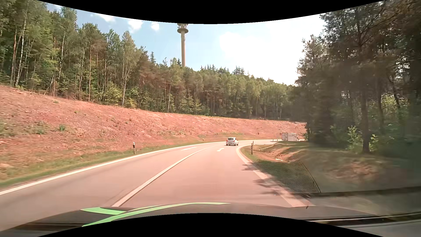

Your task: Follow the waypoints while adhering to traffic rules and regulations

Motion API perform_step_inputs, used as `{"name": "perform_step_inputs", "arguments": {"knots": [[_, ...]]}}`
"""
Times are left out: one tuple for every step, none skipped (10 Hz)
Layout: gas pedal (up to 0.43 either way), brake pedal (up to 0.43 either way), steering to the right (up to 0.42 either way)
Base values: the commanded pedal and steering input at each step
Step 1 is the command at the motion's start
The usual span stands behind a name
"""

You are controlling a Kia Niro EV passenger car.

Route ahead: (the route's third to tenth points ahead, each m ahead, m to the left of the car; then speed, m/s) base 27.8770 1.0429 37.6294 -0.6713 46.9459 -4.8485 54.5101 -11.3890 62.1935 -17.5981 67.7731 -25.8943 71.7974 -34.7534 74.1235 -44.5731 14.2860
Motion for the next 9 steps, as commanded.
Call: {"name": "perform_step_inputs", "arguments": {"knots": [[0.169, 0.0, 0.02], [0.138, 0.0, 0.021], [0.118, 0.0, 0.022], [0.079, 0.0, 0.024], [0.059, 0.0, 0.025], [0.0, 0.0, 0.028], [0.0, 0.0, 0.03], [0.0, 0.0, 0.032], [0.0, 0.0, 0.033]]}}
